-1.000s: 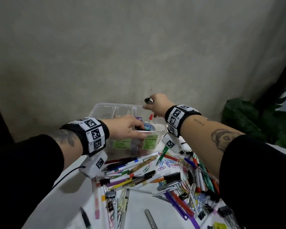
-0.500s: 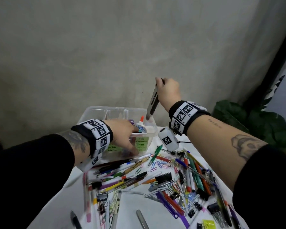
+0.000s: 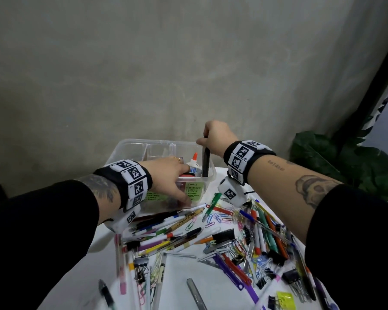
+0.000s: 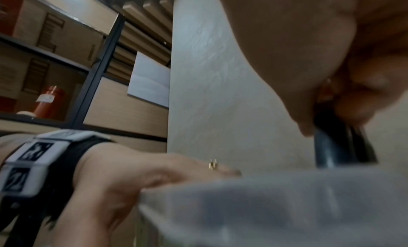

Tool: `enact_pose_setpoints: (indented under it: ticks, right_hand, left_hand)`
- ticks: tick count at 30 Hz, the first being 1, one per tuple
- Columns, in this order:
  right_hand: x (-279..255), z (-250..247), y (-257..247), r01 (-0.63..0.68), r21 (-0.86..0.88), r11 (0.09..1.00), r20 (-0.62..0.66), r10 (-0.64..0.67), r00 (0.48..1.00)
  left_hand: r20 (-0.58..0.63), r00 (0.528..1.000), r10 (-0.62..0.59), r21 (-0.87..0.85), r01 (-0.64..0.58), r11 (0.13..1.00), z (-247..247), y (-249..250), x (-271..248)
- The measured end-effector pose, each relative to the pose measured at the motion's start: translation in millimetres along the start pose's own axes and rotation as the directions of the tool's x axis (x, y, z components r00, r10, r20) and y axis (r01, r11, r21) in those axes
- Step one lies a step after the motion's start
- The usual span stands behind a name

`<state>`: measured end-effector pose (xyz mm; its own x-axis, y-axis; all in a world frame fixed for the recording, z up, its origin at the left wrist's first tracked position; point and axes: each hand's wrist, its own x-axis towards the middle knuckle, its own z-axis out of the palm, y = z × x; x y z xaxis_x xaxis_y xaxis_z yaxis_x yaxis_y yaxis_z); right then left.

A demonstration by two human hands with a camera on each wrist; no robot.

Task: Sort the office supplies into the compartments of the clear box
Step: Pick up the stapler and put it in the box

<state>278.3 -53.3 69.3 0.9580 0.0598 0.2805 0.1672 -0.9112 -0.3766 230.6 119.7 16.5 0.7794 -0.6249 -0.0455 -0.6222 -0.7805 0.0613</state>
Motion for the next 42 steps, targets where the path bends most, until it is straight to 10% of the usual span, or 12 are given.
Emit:
enact_pose_setpoints:
  ticks: [7, 25, 31, 42]
  right_hand:
    - [4, 9, 19, 0.030, -0.029, 0.999, 0.142, -0.026, 0.989]
    - [1, 7, 20, 0.086, 0.290, 0.953, -0.268, -0.006, 0.964]
    - [-13, 17, 16, 0.062, 0.047, 0.997, 0.027, -0.063, 0.998]
    - [-16, 29, 18, 0.164, -0.123, 0.979, 0.150, -0.145, 0.978]
  left_hand:
    - [-0.046, 0.998, -0.043, -0.163, 0.035, 0.986, -2, -5, 0]
    - [-0.357, 0.920, -0.160, -0.291, 0.053, 0.955, -3, -2, -3]
    - [-0.381, 0.914, -0.138, -0.216, 0.058, 0.975, -3, 0, -6]
    - [-0.328, 0.935, -0.132, -0.233, 0.056, 0.971, -4, 0, -7]
